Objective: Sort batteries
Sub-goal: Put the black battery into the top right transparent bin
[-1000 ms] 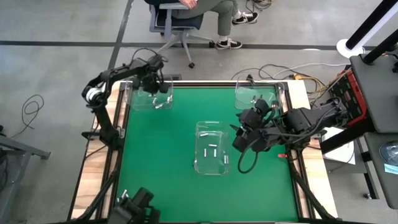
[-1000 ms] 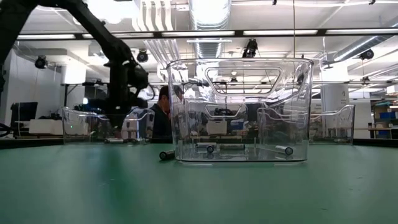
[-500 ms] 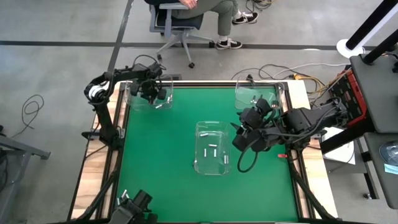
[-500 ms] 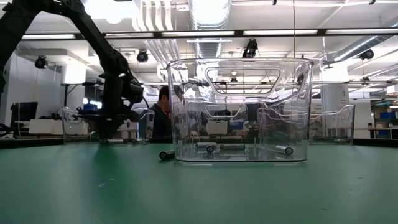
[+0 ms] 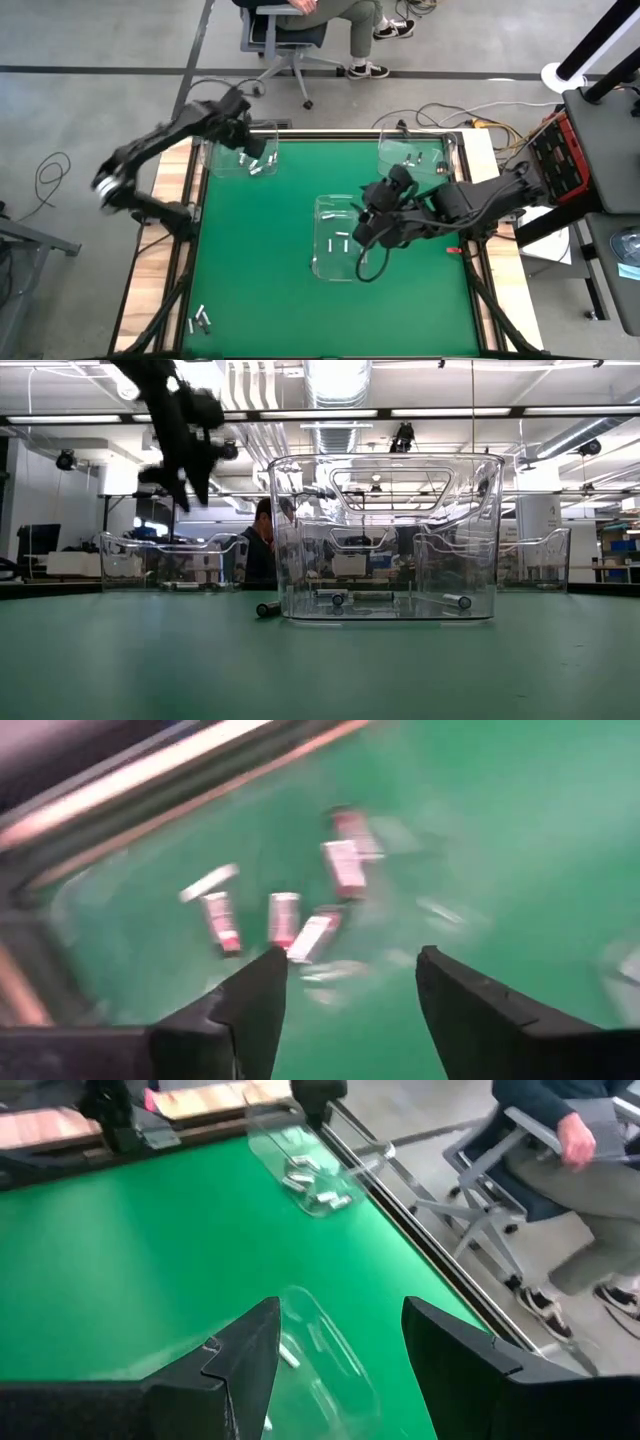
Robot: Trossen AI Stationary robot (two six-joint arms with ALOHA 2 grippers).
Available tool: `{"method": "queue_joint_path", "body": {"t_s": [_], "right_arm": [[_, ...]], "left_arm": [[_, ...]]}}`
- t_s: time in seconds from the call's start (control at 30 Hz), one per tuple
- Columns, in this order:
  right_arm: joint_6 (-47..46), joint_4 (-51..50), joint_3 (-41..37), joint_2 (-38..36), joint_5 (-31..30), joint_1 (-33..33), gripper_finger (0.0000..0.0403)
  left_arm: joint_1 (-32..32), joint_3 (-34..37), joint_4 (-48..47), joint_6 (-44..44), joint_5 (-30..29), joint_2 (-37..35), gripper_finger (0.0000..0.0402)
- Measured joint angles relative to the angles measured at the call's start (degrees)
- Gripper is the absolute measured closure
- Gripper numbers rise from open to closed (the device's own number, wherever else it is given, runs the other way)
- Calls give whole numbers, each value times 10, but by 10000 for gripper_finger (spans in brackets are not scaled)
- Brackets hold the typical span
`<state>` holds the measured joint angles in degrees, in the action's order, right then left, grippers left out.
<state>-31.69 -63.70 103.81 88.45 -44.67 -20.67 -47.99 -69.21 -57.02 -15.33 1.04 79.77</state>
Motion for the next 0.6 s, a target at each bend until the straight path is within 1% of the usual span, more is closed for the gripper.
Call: {"method": "queue_joint_path", "body": {"t_s": [0.07, 0.13, 0.2, 0.27, 0.37, 0.47, 0.53, 0.6], "right_arm": [[18, 27, 0, 6, -4, 0, 200], [38, 51, 0, 6, -4, 1, 200], [53, 75, 0, 3, -6, 2, 200], [60, 93, 0, -3, -9, 2, 200], [61, 110, 0, -14, -10, 2, 200], [62, 118, 0, -18, -10, 2, 200], [62, 117, 0, -18, -10, -2, 200], [62, 118, 0, -15, -10, -8, 200]], "left_arm": [[55, 18, 15, -4, 0, -65, 196], [127, 46, 49, -25, -4, -127, 194], [211, 79, 85, -79, -15, -176, 194], [308, 113, 119, -151, -48, -205, 194], [463, 159, 171, -219, -141, -219, 194], [620, 209, 240, -222, -230, -208, 193], [706, 245, 296, -224, -282, -195, 193], [775, 276, 346, -246, -314, -180, 193]]}}
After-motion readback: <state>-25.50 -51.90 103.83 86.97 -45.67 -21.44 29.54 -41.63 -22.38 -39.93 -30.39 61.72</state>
